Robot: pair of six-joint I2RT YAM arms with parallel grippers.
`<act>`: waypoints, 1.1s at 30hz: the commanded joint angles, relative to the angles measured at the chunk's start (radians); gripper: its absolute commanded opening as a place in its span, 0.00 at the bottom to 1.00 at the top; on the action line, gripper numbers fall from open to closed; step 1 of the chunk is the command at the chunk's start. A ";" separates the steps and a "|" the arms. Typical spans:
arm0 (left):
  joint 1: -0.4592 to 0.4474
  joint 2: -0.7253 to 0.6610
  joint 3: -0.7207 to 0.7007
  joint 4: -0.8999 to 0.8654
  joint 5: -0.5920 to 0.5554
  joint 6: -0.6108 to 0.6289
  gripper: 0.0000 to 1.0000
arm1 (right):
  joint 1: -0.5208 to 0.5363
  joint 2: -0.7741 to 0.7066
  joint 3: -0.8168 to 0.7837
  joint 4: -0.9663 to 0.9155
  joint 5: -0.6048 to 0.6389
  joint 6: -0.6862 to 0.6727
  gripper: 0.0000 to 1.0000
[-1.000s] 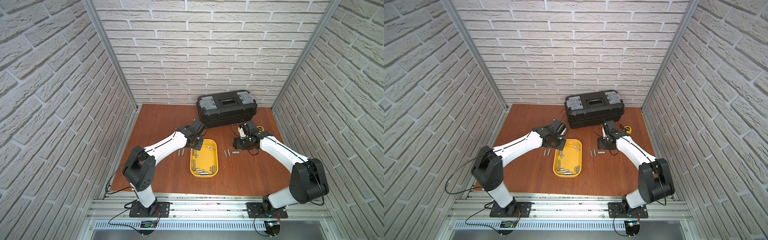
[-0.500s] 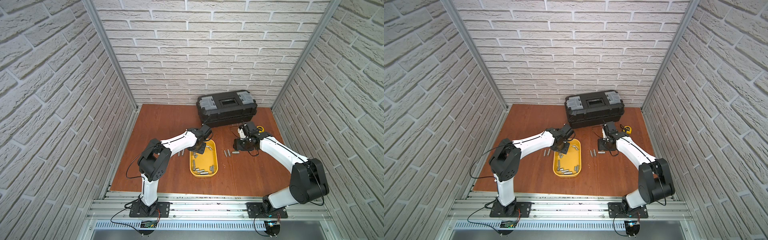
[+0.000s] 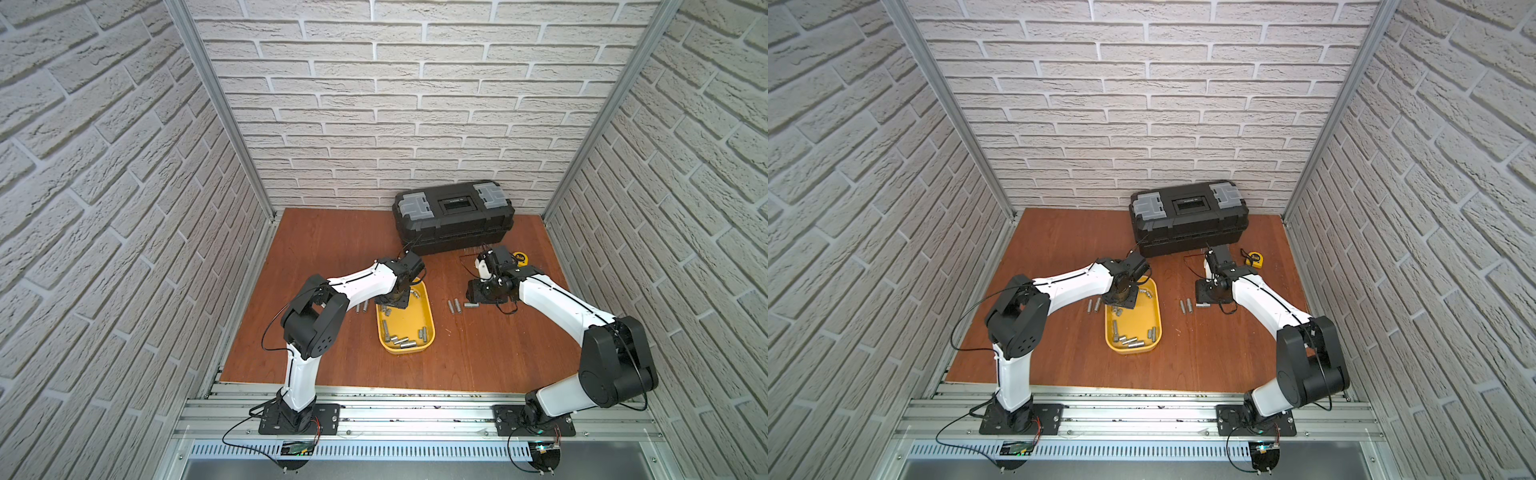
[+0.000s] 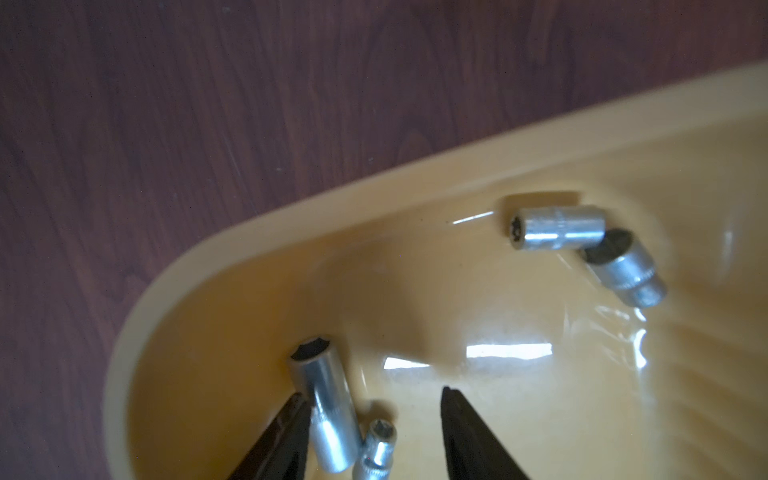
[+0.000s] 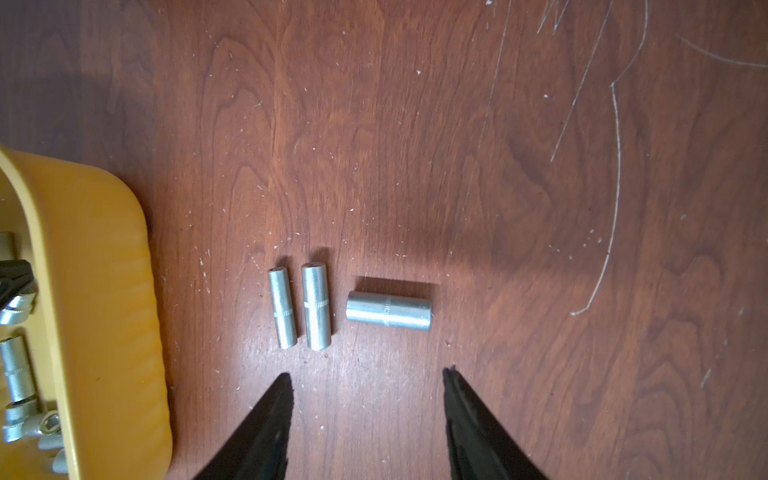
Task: Take out the socket from the storage box
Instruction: Pick up the socket head from the storage box.
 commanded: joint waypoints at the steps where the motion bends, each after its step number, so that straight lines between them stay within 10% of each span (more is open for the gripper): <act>1: -0.011 0.028 0.019 -0.042 -0.039 -0.034 0.55 | -0.006 -0.011 -0.012 0.022 -0.007 -0.007 0.59; 33: -0.060 0.026 0.058 -0.042 -0.122 0.000 0.56 | -0.006 -0.006 -0.019 0.021 -0.016 -0.012 0.58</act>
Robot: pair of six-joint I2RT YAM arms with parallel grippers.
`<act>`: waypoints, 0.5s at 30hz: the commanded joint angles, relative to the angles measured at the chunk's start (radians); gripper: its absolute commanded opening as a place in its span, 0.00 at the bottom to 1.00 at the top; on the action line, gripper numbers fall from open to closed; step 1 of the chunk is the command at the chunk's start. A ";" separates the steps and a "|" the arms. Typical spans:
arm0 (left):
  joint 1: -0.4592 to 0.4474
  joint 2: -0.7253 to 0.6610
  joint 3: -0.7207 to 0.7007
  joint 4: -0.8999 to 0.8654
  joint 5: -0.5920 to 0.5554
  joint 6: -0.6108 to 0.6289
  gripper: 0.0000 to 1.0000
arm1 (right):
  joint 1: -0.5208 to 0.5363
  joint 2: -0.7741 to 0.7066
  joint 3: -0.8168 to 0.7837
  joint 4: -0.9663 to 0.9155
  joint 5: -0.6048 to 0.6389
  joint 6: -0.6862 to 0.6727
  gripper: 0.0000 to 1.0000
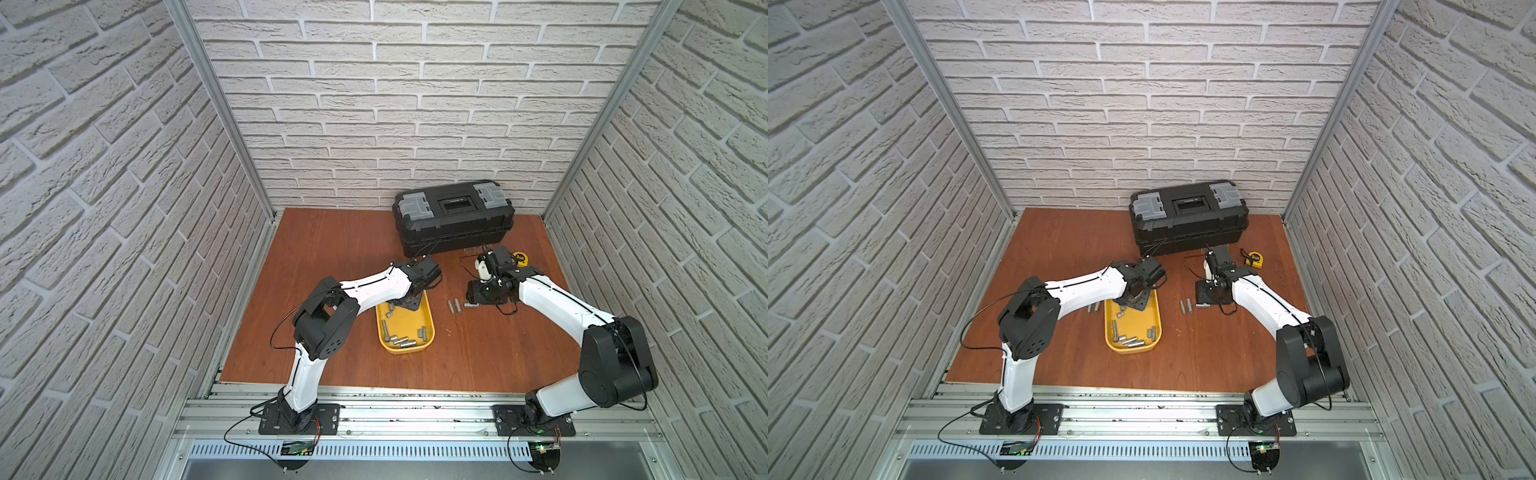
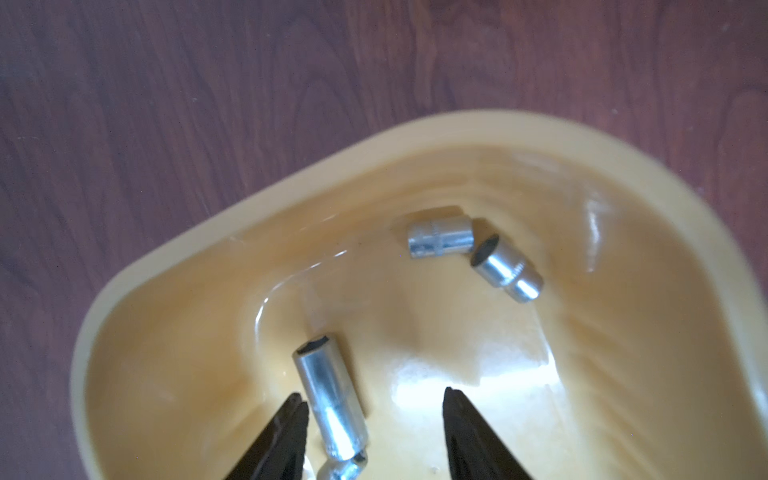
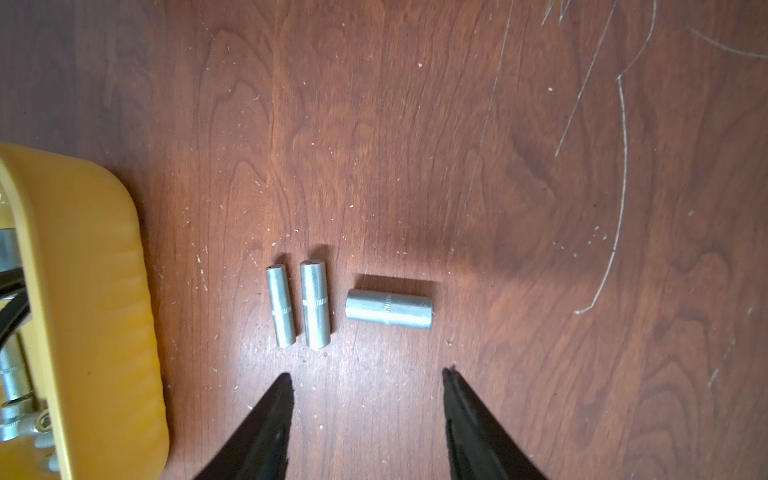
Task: Take out the socket from the storage box
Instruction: Pick up the socket head from the storage box.
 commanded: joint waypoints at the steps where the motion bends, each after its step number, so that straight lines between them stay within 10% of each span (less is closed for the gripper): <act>1: 0.031 -0.025 -0.044 -0.001 0.018 -0.030 0.56 | -0.006 -0.006 -0.013 0.018 -0.014 -0.011 0.58; 15: 0.085 -0.027 -0.157 0.127 0.171 -0.106 0.43 | -0.006 0.000 -0.011 0.013 -0.012 -0.016 0.57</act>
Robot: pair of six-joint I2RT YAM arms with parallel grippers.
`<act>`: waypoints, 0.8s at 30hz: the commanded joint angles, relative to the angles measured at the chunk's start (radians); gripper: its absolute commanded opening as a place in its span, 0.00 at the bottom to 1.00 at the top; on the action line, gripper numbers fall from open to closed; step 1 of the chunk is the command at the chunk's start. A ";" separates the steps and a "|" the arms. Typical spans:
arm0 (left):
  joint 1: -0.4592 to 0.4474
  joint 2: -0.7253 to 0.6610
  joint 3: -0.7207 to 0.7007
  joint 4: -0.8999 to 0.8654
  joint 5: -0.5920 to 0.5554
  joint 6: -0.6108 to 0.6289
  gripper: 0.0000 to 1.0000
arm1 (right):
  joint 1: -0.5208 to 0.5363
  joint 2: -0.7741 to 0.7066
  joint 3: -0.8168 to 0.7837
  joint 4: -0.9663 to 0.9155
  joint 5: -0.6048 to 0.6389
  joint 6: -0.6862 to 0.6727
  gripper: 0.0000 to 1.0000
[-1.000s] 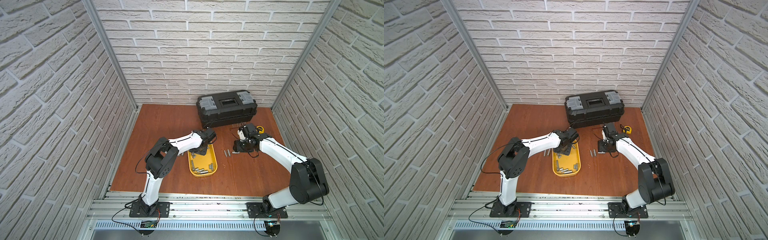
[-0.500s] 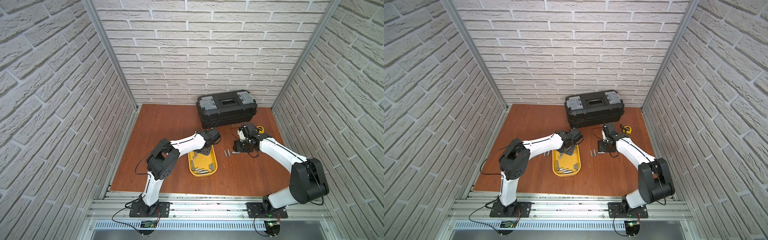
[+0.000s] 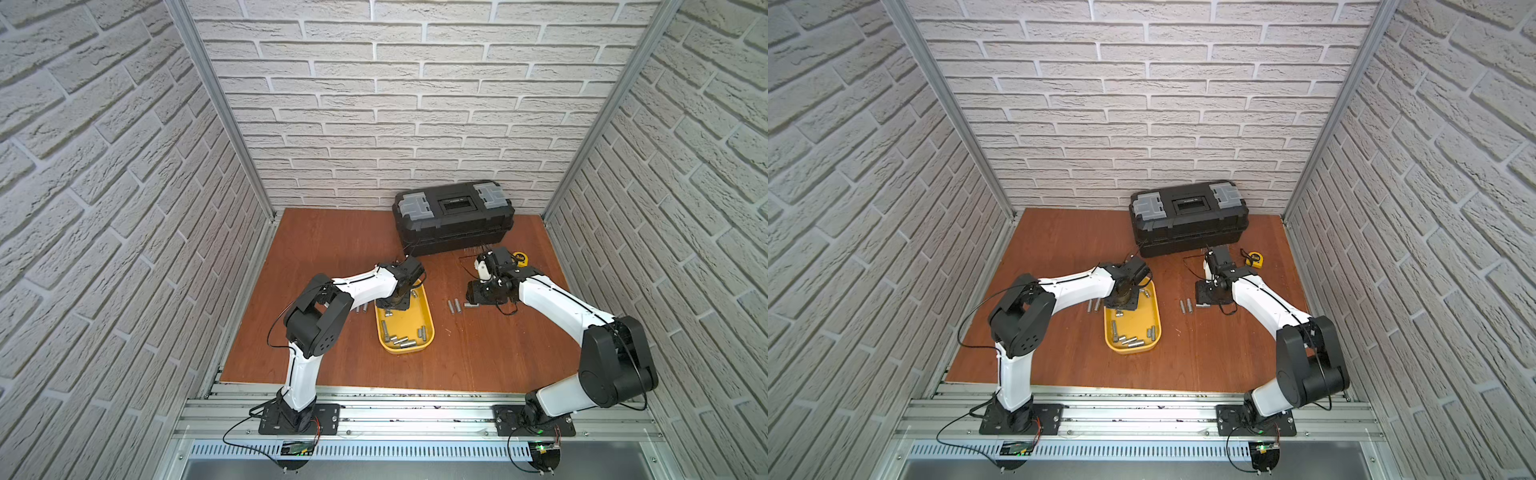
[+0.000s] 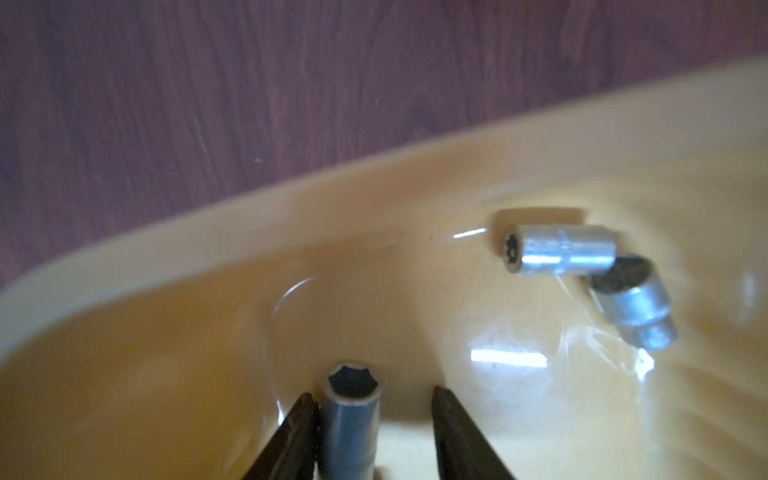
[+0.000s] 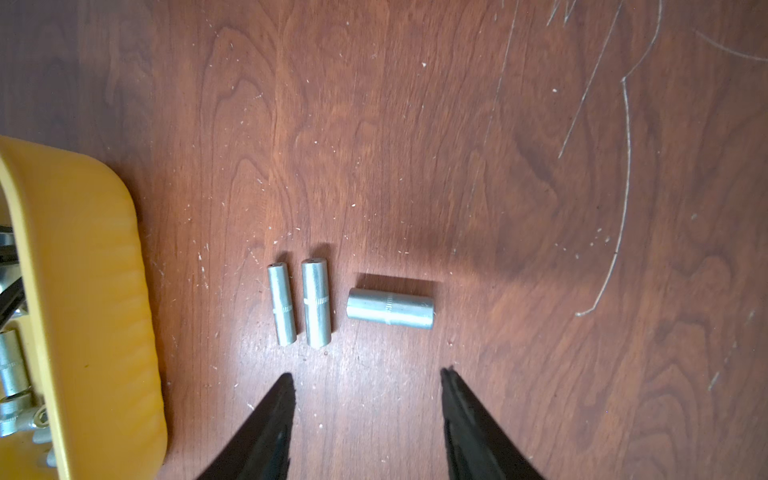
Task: Take out the socket from the storage box
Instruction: Pick up the socket head from the storage box.
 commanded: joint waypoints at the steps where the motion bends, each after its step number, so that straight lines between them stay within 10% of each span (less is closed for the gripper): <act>1: 0.004 0.006 -0.021 0.009 0.036 -0.012 0.40 | -0.006 0.001 -0.010 0.013 -0.009 -0.005 0.57; 12: -0.004 -0.012 -0.017 0.025 0.041 0.021 0.16 | -0.006 0.007 -0.009 0.012 -0.005 -0.007 0.57; 24: 0.064 -0.286 0.002 -0.012 0.009 0.082 0.12 | -0.006 -0.009 0.012 -0.010 0.004 -0.014 0.56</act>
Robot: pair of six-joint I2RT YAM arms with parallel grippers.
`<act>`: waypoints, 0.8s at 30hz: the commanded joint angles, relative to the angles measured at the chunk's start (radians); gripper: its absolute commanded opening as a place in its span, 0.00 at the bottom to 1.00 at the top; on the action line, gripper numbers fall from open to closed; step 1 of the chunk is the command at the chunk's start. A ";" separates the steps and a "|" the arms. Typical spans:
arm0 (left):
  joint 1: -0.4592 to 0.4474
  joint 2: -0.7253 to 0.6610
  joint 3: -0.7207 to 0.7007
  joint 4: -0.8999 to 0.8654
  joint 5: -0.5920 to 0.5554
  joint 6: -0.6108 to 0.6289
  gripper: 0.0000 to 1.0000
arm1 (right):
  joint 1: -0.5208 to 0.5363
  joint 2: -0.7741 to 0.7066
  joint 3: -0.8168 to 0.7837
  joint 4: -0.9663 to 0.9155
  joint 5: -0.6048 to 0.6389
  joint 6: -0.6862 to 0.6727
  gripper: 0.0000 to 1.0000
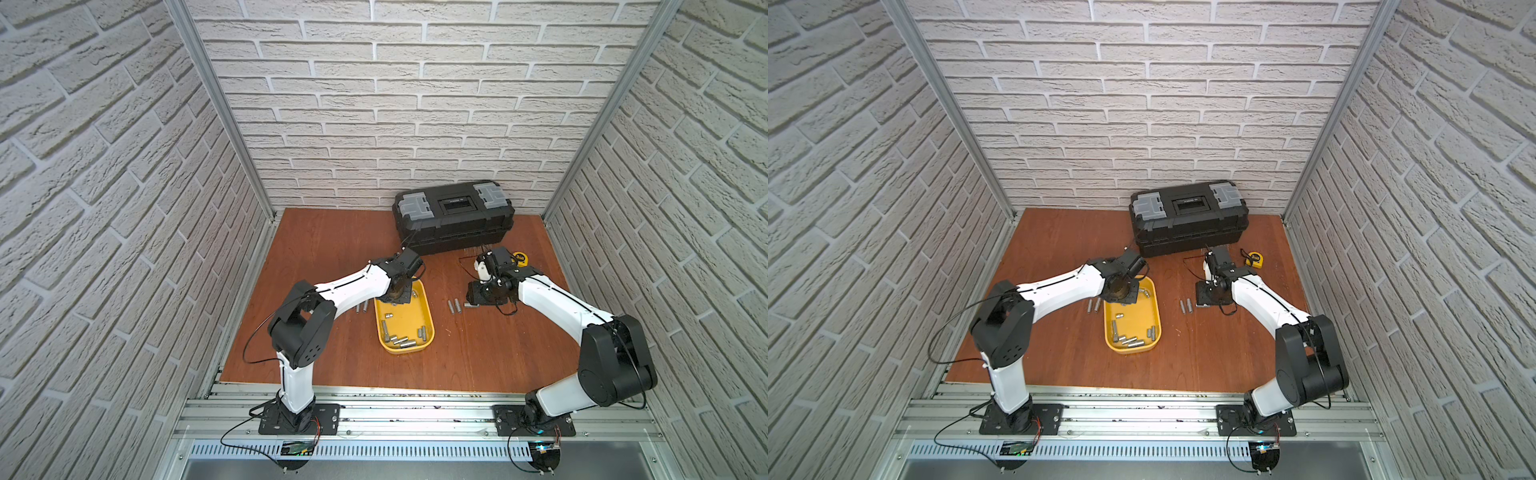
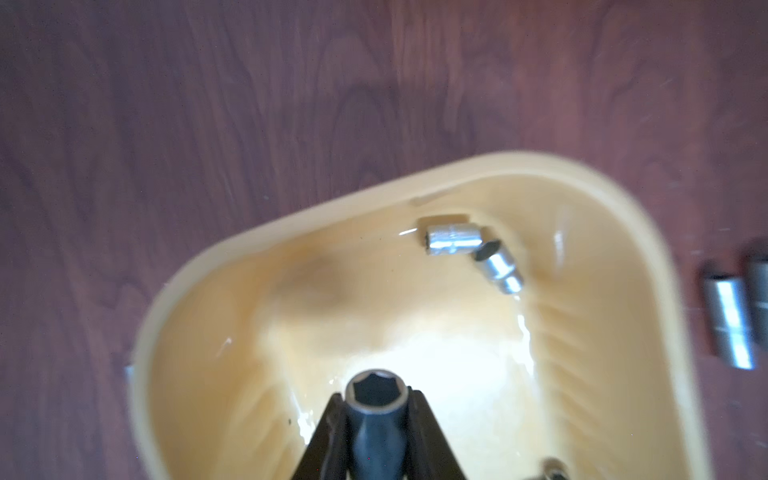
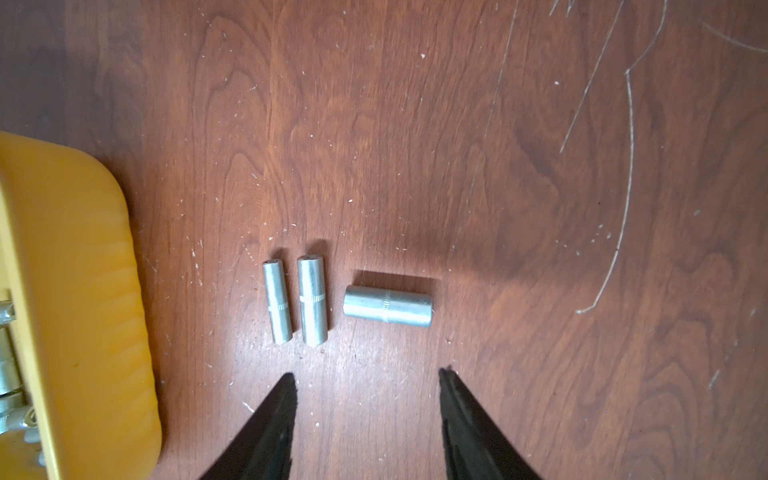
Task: Take out the socket from the storage box
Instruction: Pick up the socket head from the storage box, then place the socket head at the center of the board.
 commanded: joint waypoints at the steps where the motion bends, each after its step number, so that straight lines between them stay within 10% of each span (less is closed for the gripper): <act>1: 0.066 -0.135 -0.013 -0.003 -0.023 0.023 0.12 | -0.006 -0.016 0.013 -0.002 -0.002 -0.008 0.56; 13: 0.414 -0.265 -0.298 -0.015 0.056 0.120 0.13 | -0.004 -0.023 0.016 0.002 -0.030 -0.006 0.52; 24: 0.459 -0.160 -0.356 0.078 0.151 0.128 0.15 | -0.003 -0.030 0.016 -0.008 -0.033 -0.009 0.51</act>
